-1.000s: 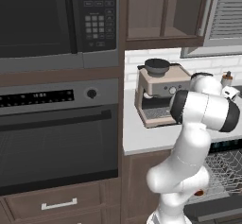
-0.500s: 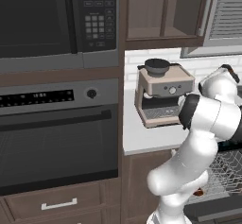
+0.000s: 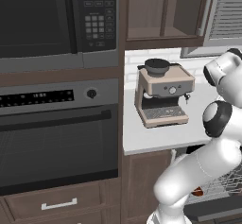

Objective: Pick up the cup and bowl from the counter, place them in the dishwasher, and close the dishwasher door.

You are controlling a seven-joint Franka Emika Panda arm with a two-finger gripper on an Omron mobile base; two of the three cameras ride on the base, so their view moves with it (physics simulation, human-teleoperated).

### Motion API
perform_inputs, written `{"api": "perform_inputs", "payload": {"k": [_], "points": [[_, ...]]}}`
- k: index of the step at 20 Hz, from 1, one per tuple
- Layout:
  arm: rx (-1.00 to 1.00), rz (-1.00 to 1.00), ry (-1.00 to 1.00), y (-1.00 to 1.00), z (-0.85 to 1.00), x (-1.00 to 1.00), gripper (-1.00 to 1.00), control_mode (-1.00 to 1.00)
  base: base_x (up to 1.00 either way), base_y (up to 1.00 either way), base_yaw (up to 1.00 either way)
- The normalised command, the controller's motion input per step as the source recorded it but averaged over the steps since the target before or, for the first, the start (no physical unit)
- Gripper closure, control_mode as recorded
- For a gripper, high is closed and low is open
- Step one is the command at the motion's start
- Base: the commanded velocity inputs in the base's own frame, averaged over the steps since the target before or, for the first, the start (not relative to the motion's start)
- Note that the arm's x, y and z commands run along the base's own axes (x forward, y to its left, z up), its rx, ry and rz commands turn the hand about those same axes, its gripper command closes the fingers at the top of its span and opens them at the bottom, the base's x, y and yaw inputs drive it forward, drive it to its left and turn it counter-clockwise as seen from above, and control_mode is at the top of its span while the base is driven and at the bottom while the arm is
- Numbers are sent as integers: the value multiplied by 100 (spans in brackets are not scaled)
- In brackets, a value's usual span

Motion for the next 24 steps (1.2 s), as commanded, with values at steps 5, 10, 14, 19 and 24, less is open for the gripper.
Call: {"api": "perform_inputs", "payload": {"k": [5, 10, 14, 19, 24], "points": [[26, -21, -8, -38, 9, 6, -100, -100, 0, 0, 0], [-8, -15, -14, -2, 42, -4, -100, -100, 0, 0, 0], [-29, 10, -10, -24, 33, -26, -100, -100, 0, 0, 0], [-32, 15, -43, -42, 14, -75, -100, -100, 0, 0, 0], [-66, 60, -23, -9, 3, -58, -100, -100, 0, 0, 0]]}}
